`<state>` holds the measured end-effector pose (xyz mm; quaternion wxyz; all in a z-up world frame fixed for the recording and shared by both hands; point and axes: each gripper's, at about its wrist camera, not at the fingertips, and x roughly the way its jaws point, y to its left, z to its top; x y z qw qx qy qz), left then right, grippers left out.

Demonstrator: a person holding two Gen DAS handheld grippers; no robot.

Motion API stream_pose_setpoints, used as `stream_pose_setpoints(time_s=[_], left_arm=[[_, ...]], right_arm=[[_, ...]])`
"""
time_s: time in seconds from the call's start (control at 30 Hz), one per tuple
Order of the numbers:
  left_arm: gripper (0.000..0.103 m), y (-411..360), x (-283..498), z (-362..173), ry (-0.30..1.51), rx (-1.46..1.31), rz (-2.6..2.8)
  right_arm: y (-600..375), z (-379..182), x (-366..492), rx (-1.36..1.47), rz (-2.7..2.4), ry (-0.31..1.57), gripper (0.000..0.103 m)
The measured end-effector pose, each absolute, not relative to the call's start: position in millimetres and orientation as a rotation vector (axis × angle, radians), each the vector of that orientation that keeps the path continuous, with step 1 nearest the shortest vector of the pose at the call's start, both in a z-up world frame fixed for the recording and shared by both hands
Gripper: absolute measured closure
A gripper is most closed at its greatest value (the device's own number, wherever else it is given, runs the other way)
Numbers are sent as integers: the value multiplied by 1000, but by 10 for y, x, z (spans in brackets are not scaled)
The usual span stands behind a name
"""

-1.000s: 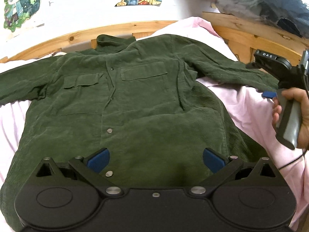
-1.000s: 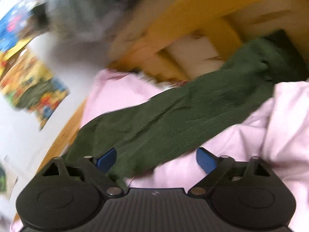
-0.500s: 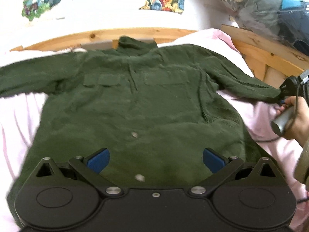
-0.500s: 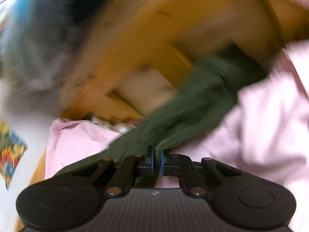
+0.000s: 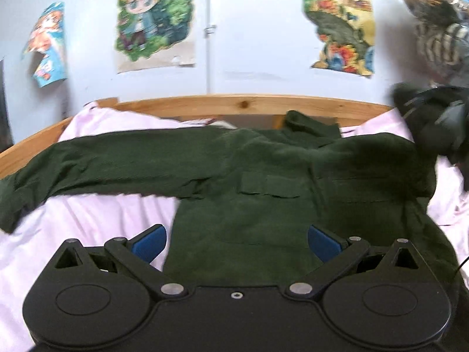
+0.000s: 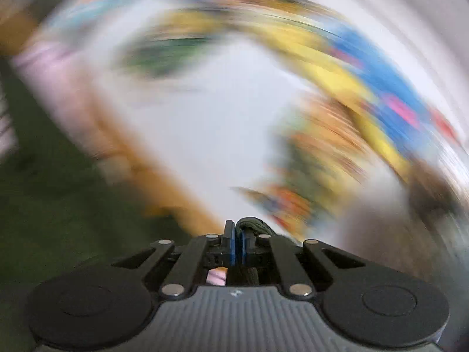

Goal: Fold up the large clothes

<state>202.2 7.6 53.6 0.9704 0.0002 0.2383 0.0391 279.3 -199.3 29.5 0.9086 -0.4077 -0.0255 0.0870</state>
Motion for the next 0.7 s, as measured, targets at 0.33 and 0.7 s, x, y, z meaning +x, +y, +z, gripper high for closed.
stream_pose_setpoints(time_s=[0.33,0.7], left_arm=[[1,294,1854,394,529,62,107],[1,315,1927,340,545,52,87]], right_arm=[[-1270,-870,2549,-1285,568,261,20],[-2120,-259,2611,-292,578,581,14]])
